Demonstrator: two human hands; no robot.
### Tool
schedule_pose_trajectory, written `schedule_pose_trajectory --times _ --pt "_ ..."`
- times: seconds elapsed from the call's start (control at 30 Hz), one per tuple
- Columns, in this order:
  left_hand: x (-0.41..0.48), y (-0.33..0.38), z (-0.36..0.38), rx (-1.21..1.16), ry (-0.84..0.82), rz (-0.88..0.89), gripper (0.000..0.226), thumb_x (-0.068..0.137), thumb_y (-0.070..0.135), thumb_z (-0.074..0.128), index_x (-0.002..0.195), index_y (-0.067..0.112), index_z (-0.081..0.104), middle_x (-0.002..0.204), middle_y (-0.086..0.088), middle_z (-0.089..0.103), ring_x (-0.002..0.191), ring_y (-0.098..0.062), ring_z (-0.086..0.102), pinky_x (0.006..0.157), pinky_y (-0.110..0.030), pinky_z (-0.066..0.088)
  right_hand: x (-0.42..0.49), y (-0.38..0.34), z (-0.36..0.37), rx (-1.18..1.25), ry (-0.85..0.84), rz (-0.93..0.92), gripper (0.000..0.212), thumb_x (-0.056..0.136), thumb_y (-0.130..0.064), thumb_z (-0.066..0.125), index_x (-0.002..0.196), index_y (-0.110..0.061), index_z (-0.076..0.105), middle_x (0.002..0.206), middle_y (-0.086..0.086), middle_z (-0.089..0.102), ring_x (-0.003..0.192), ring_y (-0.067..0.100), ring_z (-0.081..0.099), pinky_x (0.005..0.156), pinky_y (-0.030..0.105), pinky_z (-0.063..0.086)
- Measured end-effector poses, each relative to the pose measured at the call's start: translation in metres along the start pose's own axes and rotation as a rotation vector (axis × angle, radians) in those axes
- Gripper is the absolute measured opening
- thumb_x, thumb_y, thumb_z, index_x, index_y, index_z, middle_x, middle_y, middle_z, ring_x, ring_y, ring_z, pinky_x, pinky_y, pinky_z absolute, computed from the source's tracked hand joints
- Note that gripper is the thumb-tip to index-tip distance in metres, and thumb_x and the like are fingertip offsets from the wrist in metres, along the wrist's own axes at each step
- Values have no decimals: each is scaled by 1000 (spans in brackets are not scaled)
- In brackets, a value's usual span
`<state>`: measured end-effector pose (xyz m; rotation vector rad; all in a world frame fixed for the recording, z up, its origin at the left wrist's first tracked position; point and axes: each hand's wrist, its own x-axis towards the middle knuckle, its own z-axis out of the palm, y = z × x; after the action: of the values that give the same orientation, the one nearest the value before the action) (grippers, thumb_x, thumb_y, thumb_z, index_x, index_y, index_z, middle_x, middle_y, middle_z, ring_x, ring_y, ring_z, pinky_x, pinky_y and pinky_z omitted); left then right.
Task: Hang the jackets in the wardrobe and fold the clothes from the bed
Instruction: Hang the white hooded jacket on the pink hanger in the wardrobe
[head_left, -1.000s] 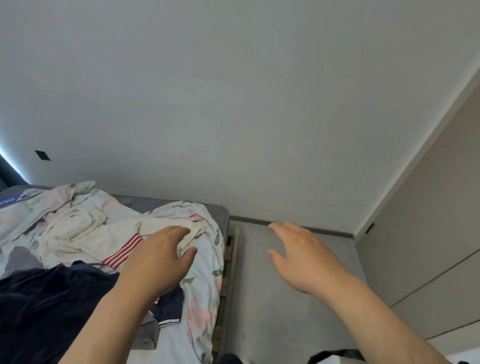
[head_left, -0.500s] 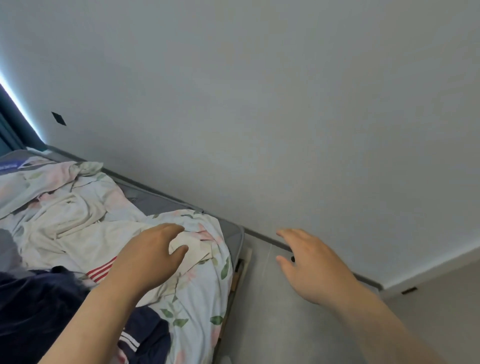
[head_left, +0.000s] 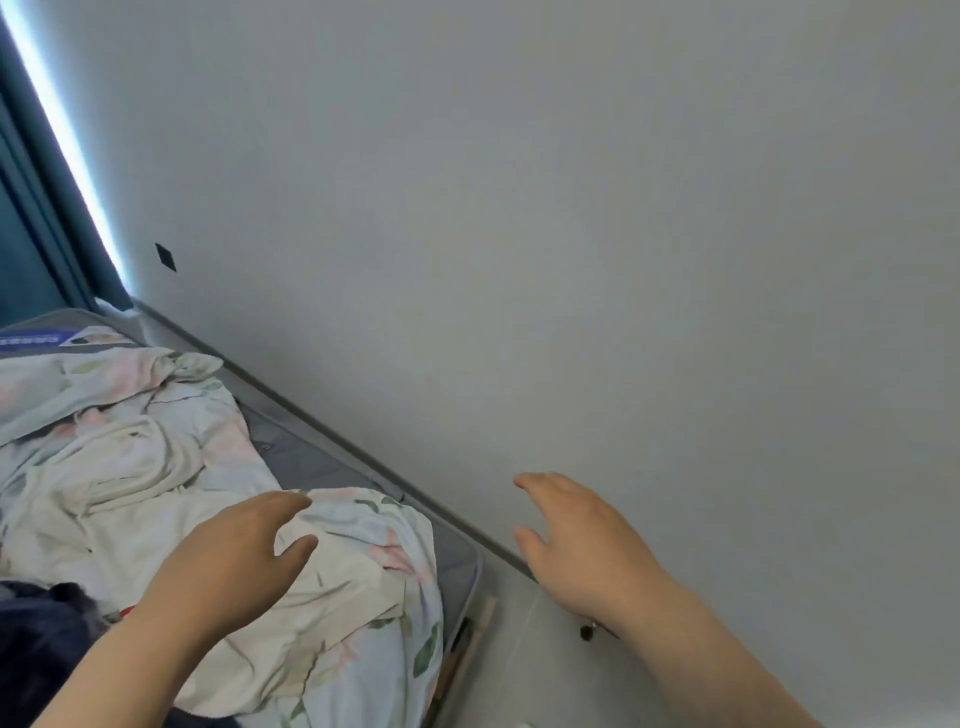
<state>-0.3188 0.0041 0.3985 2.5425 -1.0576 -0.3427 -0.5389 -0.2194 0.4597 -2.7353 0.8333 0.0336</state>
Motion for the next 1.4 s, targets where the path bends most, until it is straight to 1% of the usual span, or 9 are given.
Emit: schedule_pose_trajectory --times 0.13,0.3,0.57,0.73,0.83,0.93,1.1,1.23,1.4 --pt "-2 -10 3 -72 31 -133 46 95 47 50 139 34 47 143 20 47 128 -5 47 100 -23 40 53 -8 -6 19 -24 -152 56 99 -38 46 152 -29 29 155 -10 33 139 11 34 112 22 24" --pt "1 2 15 -114 52 -301 45 94 49 50 138 37 47 139 24 47 118 2 50 91 -16 38 118 -17 10 65 -123 -340 42 96 -37 47 137 -26 45 141 -7 48 125 14 47 102 26 38" --pt "8 13 47 -157 77 -678 47 95 47 50 141 35 46 142 20 48 128 -4 47 102 -22 40 214 9 47 105 -344 -561 42 95 -39 48 136 -32 44 135 -11 49 118 11 49 94 26 43" --pt "9 23 76 -205 115 -857 47 94 47 51 140 35 47 140 21 48 122 -1 49 98 -22 41 257 15 85 74 -490 -640 40 95 -38 47 135 -35 45 128 -12 52 117 13 52 94 28 46" --pt "3 30 100 -268 84 -908 47 94 45 53 139 33 48 134 21 52 106 4 50 92 -19 42 272 8 108 51 -566 -641 50 96 -37 47 145 -31 39 142 -10 48 126 14 49 101 27 42" --pt "-6 28 122 -366 42 -985 46 94 44 53 138 32 49 133 18 53 118 -2 51 98 -21 42 279 1 131 40 -658 -634 53 97 -40 47 148 -33 34 146 -9 45 130 13 46 100 27 39" --pt "-6 -13 163 -607 88 -1118 44 93 48 56 134 34 52 137 14 52 121 -3 50 102 -21 38 294 -14 200 128 -855 -498 52 95 -58 44 143 -37 41 146 -14 45 128 6 45 98 22 35" --pt "3 -78 216 -892 184 -1189 39 93 42 60 129 27 57 126 9 59 113 -5 53 101 -27 39 314 -31 281 206 -934 -359 51 95 -57 47 140 -33 46 142 -9 50 123 6 49 101 24 38" --pt "27 -186 288 -916 238 -1218 49 91 32 66 135 15 54 136 3 57 119 -12 55 105 -33 42 334 -53 402 -22 -908 -558 76 88 -67 44 153 -33 21 156 -9 30 141 13 32 112 28 28"
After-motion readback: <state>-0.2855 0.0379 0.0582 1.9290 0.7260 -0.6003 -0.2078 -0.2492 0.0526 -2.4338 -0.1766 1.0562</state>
